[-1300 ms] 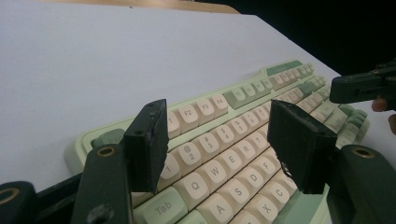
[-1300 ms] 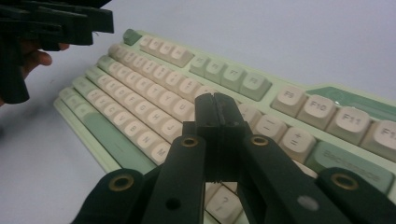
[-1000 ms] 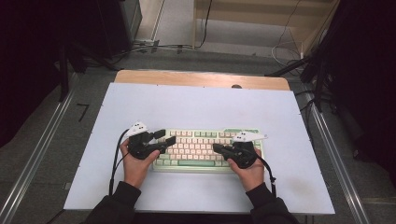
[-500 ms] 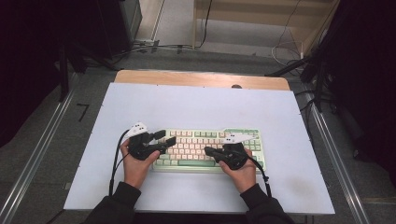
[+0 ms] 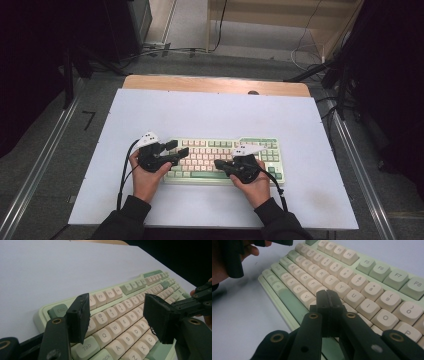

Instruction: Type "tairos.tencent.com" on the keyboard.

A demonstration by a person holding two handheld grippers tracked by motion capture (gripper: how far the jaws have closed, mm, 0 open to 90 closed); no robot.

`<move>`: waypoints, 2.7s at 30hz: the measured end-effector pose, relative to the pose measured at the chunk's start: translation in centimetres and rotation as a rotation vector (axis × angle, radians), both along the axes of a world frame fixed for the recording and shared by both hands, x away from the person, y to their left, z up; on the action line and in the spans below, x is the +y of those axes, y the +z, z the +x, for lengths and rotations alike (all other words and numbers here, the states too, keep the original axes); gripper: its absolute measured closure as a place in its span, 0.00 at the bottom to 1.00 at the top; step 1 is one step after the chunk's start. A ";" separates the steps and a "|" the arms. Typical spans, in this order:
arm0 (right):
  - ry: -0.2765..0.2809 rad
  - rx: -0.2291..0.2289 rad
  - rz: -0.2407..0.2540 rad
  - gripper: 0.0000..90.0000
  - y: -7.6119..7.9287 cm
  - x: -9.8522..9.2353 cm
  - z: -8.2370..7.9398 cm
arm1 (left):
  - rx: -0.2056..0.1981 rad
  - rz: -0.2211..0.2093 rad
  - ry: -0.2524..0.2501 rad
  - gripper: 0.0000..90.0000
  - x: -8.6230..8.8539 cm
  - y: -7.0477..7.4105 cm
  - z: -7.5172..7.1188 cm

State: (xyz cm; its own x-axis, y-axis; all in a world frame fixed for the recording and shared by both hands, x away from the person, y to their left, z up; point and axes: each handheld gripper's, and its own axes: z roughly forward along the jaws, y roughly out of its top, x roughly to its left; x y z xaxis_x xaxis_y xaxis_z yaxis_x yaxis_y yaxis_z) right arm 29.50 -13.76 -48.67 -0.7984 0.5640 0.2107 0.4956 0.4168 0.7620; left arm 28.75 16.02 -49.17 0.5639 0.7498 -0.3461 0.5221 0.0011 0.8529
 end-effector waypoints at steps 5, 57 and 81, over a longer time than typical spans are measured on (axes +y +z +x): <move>0.006 0.001 -0.011 0.97 -0.2 0.2 -0.1 | 0.001 0.003 -0.001 0.44 -0.1 0.0 0.0; -0.320 -0.046 0.133 0.30 1.8 -6.3 2.1 | 0.002 0.007 -0.031 0.44 -0.8 0.0 -0.3; -0.325 -0.043 0.117 0.33 1.7 -6.4 2.1 | 0.013 0.041 -0.109 0.63 -1.9 0.0 -1.0</move>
